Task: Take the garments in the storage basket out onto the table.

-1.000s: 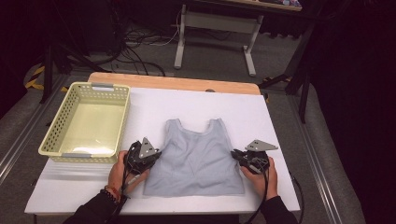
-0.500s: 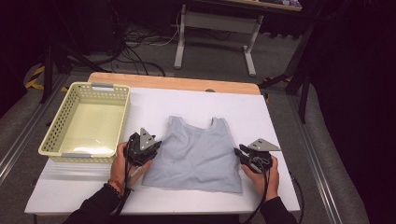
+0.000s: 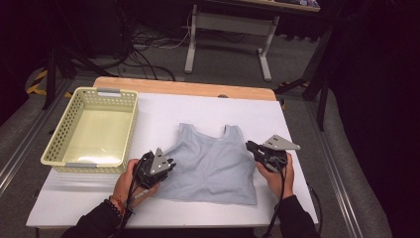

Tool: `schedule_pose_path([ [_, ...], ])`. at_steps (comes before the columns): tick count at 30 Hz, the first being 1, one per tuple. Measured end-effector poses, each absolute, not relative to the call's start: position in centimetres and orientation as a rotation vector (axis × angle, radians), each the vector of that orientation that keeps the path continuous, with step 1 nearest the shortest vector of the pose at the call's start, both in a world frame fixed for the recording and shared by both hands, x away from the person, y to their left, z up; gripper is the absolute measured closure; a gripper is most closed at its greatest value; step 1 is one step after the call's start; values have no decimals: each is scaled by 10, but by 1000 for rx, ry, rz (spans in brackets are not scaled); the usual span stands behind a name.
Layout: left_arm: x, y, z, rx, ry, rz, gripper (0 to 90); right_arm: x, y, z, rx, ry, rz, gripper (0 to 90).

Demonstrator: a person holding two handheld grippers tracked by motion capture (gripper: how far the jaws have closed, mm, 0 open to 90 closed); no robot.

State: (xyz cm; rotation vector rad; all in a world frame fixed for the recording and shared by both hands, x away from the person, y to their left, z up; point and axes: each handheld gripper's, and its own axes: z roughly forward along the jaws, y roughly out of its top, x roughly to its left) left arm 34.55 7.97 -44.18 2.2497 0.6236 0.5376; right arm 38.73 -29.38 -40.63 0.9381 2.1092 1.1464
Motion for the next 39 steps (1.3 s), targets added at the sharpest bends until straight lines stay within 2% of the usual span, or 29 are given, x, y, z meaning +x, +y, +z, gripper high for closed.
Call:
schedule_pose_path([
  [7,347,81,-457,2337,638,460,799,436,-274,-411,902,2238,1086,900],
  [8,346,82,-459,2340,632,445,814,452,-269,-419,906,2292,1053,900],
  [11,343,86,-459,2333,631,370,857,466,-263,-430,914,2347,1007,899],
  [17,334,90,-461,2305,642,349,872,483,-261,-449,977,2380,919,900],
  [22,330,88,-459,2320,622,366,876,488,-262,-449,1020,2338,910,900],
  [29,344,78,-434,2226,623,431,826,486,-260,-447,1044,2303,879,900],
  [33,381,56,-406,2158,640,490,825,483,-263,-443,1054,2286,903,900],
  [37,423,40,-404,2187,725,521,826,477,-265,-437,1057,2278,942,900],
  [39,444,37,-410,2222,774,492,826,474,-267,-436,1058,2274,961,900],
])
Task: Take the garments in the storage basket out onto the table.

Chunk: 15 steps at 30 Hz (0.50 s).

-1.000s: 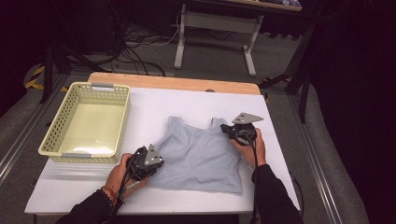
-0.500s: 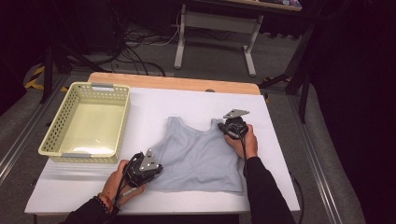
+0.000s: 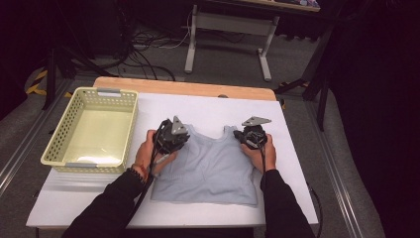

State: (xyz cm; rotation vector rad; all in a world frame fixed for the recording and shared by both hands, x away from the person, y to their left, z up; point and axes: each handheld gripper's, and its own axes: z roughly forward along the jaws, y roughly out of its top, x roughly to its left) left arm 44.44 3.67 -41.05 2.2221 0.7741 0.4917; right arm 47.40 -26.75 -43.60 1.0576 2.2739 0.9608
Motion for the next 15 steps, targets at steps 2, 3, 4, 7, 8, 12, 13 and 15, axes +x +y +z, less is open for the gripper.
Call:
schedule_pose_path([
  [2,456,36,-417,2239,811,484,826,472,-269,-437,1054,2285,961,900],
  [3,471,35,-428,2275,841,420,826,472,-269,-438,1055,2293,961,900],
  [4,478,33,-434,2292,858,413,826,472,-269,-440,1052,2308,962,900],
  [7,489,29,-448,2317,877,419,802,471,-269,-446,1041,2328,937,896],
  [8,489,29,-448,2317,877,419,811,471,-269,-446,1041,2328,937,896],
  [12,494,24,-451,2302,859,479,802,470,-272,-450,1066,2308,953,895],
  [13,495,25,-451,2296,857,472,800,470,-272,-450,1067,2298,937,895],
  [15,496,25,-451,2282,884,517,787,469,-272,-449,1068,2281,914,882],
])
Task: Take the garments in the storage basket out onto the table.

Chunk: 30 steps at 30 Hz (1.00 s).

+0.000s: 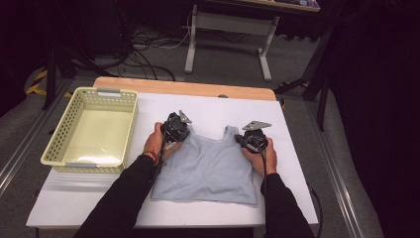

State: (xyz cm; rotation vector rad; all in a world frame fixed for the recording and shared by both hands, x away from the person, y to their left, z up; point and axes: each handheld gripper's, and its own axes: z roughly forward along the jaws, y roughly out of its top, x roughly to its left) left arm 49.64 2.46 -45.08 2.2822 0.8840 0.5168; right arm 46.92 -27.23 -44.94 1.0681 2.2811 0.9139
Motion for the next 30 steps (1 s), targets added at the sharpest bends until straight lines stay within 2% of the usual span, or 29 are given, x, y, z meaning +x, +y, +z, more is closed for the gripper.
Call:
schedule_pose_path([
  [6,492,33,-441,2209,899,526,799,463,-274,-445,1073,2238,944,879],
  [10,476,40,-425,2145,869,550,801,448,-276,-434,1044,2204,1009,871],
  [16,438,45,-414,2132,775,562,792,417,-287,-424,1029,2140,1100,825],
  [24,375,56,-424,2175,594,540,814,380,-304,-425,1014,2136,1110,726],
  [26,367,59,-426,2187,573,541,814,378,-305,-426,1015,2139,1108,719],
  [27,356,63,-429,2199,551,507,814,377,-308,-428,1031,2144,1116,703],
  [28,351,66,-430,2207,539,493,808,376,-311,-433,1057,2156,1108,650],
  [30,339,71,-434,2246,509,493,808,376,-312,-435,1063,2162,1104,637],
])
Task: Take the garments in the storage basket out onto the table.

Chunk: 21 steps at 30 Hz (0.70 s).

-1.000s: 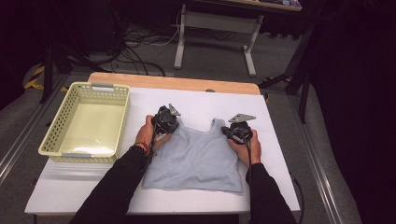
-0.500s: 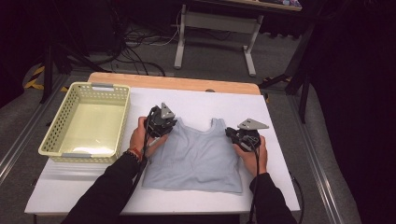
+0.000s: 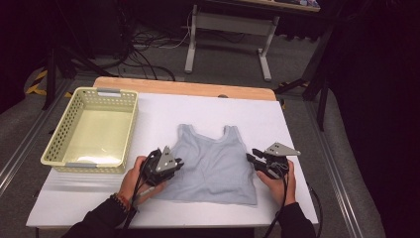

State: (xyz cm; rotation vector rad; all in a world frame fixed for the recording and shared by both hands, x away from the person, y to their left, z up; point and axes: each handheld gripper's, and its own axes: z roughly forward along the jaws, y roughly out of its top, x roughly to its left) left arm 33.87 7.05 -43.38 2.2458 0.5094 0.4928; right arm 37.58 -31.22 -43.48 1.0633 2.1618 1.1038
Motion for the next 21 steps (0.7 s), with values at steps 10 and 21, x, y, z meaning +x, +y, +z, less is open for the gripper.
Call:
schedule_pose_path([
  [10,314,98,-466,2255,540,324,806,375,-315,-450,1114,2249,1042,584],
  [21,313,99,-467,2257,529,317,818,373,-316,-452,1134,2249,944,673],
])
